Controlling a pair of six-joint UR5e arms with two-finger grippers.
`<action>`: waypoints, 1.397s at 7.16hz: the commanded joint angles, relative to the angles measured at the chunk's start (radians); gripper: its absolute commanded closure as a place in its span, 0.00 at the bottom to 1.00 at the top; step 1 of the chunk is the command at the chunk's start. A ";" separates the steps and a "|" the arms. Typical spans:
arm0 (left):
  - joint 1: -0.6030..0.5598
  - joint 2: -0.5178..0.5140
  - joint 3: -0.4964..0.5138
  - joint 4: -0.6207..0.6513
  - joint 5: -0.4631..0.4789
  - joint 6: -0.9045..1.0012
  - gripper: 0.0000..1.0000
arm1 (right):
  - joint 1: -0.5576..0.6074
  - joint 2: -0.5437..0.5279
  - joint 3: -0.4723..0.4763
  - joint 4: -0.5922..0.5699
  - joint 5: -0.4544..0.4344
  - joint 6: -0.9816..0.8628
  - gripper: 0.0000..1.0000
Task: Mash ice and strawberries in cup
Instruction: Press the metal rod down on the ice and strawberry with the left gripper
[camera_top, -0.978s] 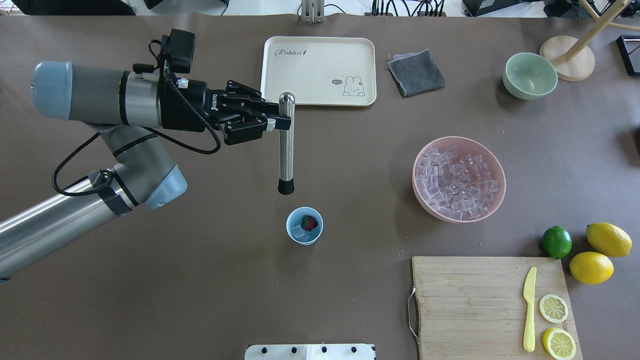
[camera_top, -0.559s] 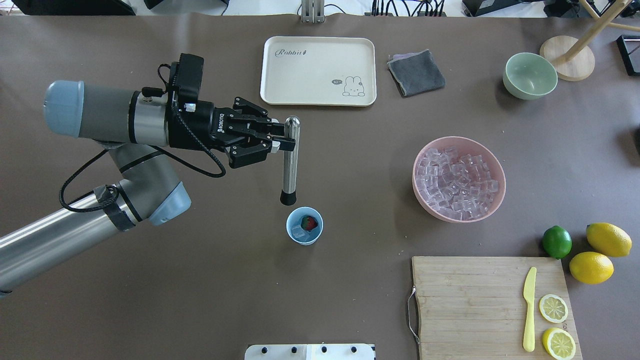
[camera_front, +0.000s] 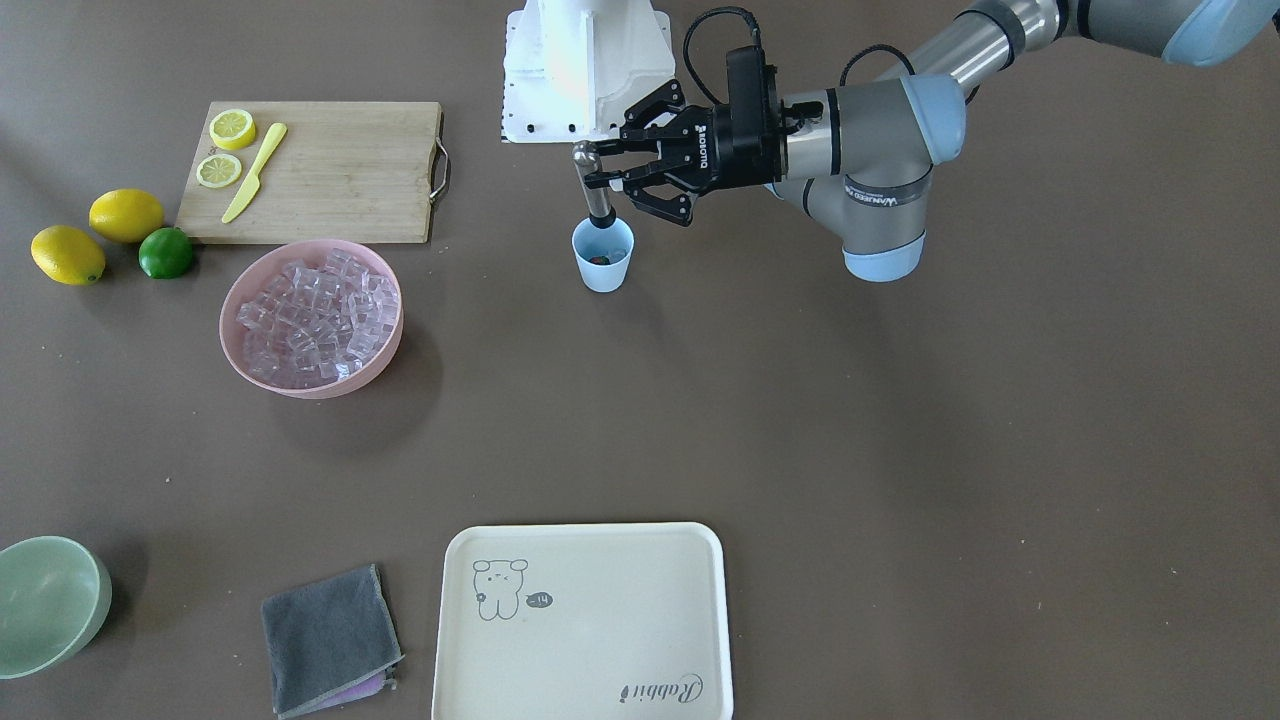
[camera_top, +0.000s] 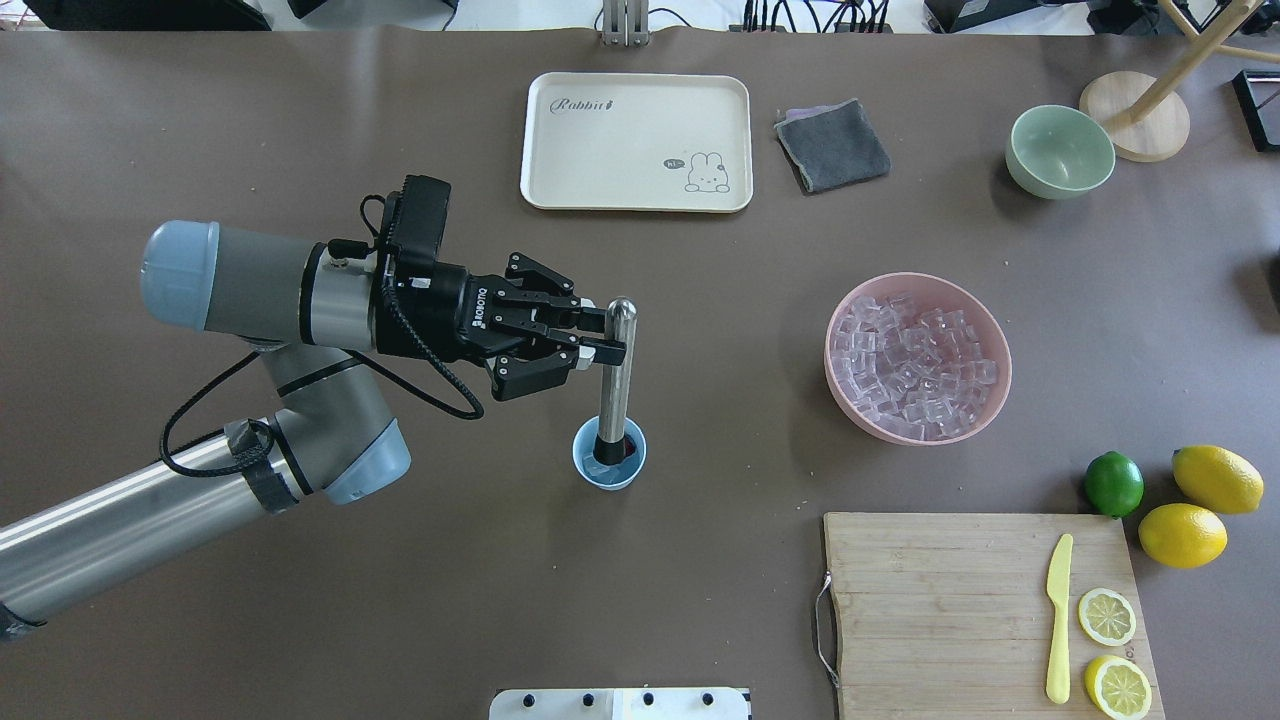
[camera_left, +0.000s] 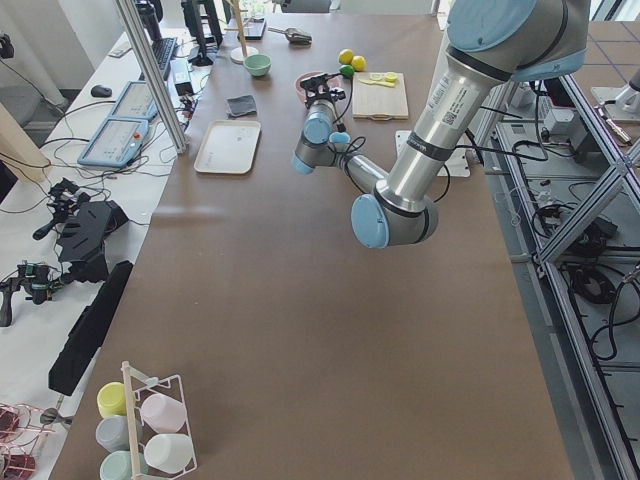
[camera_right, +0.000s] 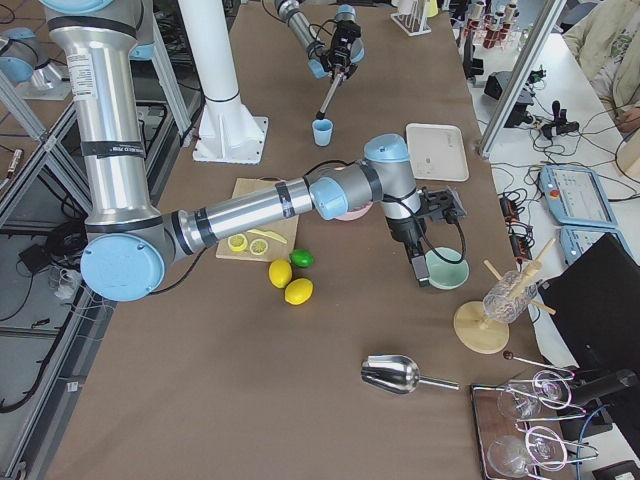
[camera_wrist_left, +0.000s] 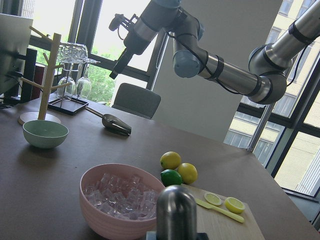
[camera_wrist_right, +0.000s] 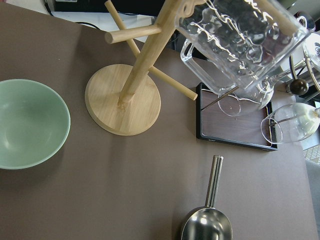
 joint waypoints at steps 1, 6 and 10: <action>0.008 -0.016 0.014 0.004 0.041 -0.003 1.00 | 0.000 -0.001 -0.003 0.002 -0.006 -0.002 0.00; -0.011 0.000 0.031 0.006 0.049 0.001 1.00 | -0.009 -0.001 -0.008 0.002 -0.007 0.000 0.00; 0.008 0.005 0.039 0.004 0.061 0.001 1.00 | -0.017 -0.004 -0.011 0.002 -0.007 -0.002 0.00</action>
